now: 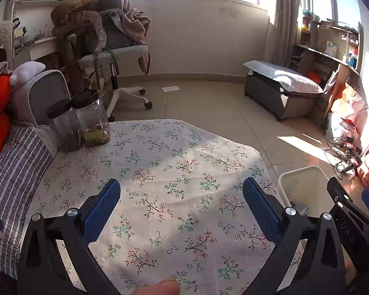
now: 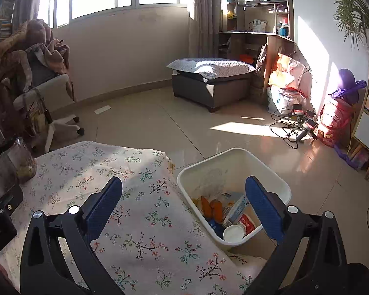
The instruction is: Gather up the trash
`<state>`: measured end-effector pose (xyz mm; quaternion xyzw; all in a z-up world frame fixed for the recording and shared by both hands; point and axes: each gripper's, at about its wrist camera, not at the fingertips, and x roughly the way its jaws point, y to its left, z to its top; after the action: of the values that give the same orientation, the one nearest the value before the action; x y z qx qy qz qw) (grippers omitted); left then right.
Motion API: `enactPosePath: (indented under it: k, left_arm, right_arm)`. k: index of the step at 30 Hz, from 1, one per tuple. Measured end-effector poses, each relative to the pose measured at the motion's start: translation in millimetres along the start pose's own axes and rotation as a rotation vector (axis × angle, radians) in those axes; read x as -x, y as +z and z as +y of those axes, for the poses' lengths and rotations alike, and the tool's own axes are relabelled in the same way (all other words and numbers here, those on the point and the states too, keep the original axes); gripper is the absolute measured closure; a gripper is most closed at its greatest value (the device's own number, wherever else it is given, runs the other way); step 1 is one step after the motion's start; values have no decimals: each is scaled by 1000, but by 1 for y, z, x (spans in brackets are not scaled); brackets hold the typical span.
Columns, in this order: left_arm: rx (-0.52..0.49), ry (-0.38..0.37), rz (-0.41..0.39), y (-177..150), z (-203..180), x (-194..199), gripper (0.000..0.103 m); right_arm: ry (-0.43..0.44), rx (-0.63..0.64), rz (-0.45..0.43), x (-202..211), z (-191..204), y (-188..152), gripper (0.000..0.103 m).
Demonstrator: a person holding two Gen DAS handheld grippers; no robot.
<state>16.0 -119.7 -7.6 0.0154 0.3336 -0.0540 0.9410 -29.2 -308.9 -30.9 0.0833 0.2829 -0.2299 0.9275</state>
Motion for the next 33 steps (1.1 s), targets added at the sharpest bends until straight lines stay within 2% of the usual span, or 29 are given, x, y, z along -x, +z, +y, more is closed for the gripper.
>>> enactPosePath:
  k: [5,10,33]
  left_arm:
    - [54,19,43,-18,32,-7,6]
    - [96,18,58,-22,49,-13,6]
    - [87,17,84,-25,54,-27,6]
  right_arm:
    - [28,105,15,-1,30,-13,7]
    - [51,125,13,0,45,-20,7]
    - [89,128,35,-6,52,-25,7]
